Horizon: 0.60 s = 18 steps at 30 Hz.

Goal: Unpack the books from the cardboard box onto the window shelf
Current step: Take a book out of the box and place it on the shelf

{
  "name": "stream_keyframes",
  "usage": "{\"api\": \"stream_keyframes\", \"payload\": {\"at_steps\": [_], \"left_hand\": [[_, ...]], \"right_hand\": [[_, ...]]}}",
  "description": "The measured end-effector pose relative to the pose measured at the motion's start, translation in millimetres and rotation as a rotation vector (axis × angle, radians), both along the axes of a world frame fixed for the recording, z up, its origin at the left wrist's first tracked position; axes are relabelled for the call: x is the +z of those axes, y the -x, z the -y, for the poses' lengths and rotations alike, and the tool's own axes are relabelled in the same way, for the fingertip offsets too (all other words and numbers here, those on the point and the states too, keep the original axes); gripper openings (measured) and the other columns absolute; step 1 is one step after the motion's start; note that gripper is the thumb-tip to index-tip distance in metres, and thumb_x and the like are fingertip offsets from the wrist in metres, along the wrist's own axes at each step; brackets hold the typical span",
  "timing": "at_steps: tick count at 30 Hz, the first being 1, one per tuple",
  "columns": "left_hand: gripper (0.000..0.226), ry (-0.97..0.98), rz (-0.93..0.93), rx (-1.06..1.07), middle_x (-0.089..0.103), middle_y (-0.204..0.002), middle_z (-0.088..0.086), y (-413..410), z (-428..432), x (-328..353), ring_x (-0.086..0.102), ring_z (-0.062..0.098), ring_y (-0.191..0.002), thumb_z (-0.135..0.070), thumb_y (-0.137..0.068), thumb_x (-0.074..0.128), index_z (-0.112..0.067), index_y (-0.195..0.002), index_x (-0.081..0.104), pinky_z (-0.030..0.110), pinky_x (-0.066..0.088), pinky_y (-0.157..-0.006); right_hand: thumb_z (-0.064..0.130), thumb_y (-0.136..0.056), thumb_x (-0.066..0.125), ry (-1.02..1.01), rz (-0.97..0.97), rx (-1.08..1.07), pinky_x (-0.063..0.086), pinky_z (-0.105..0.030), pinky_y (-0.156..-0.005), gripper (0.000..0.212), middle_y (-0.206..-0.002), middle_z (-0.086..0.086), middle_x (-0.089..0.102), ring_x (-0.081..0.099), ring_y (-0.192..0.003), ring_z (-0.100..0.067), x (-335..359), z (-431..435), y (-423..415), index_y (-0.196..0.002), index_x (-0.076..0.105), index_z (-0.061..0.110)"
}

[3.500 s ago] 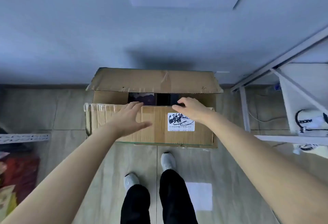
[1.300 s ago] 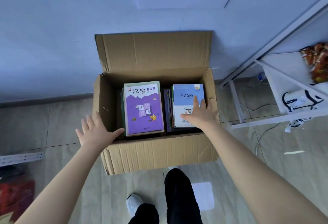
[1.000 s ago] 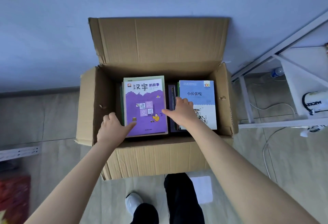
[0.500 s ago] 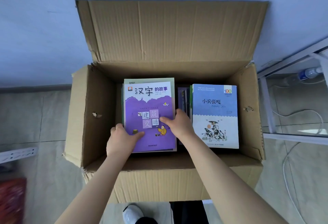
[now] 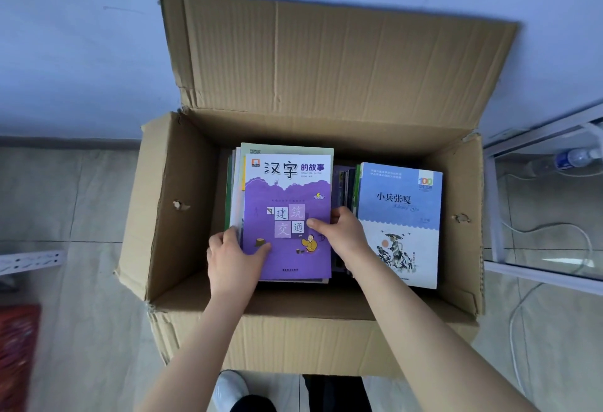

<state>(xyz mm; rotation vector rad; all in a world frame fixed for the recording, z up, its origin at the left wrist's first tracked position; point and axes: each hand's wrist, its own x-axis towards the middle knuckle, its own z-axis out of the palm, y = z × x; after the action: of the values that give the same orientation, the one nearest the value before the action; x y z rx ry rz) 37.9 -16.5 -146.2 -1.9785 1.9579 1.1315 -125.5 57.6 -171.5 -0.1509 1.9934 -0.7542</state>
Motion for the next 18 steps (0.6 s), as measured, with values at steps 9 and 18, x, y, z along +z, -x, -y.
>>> {"api": "stream_keyframes", "payload": {"at_steps": [9,18], "left_hand": [[0.046,-0.391,-0.322,0.398,0.060,-0.106,0.008,2.8,17.6,-3.0,0.066,0.023,-0.082,-0.023,-0.073,0.080,-0.010,-0.095,0.042,0.021,0.050,-0.044],[0.045,-0.486,-0.531,0.464,0.076,-0.094,0.007,-21.1,0.3,52.8,0.074,0.024,-0.080,-0.025,-0.067,0.083,-0.006,-0.103,0.065,0.030,0.059,-0.064]], "right_hand": [[0.027,-0.083,0.069,0.015,0.021,-0.006,0.053,-0.041,-0.084,0.036,-0.108,-0.007,0.066,0.064,-0.097,-0.026,5.3,-9.0,8.8,-0.108,0.054,0.007],[0.020,-0.079,0.075,0.137,0.189,0.018,0.052,-0.023,-0.059,0.033,-0.100,-0.001,0.068,0.068,-0.081,-0.011,65.0,-16.9,18.5,-0.100,0.051,0.015]]}}
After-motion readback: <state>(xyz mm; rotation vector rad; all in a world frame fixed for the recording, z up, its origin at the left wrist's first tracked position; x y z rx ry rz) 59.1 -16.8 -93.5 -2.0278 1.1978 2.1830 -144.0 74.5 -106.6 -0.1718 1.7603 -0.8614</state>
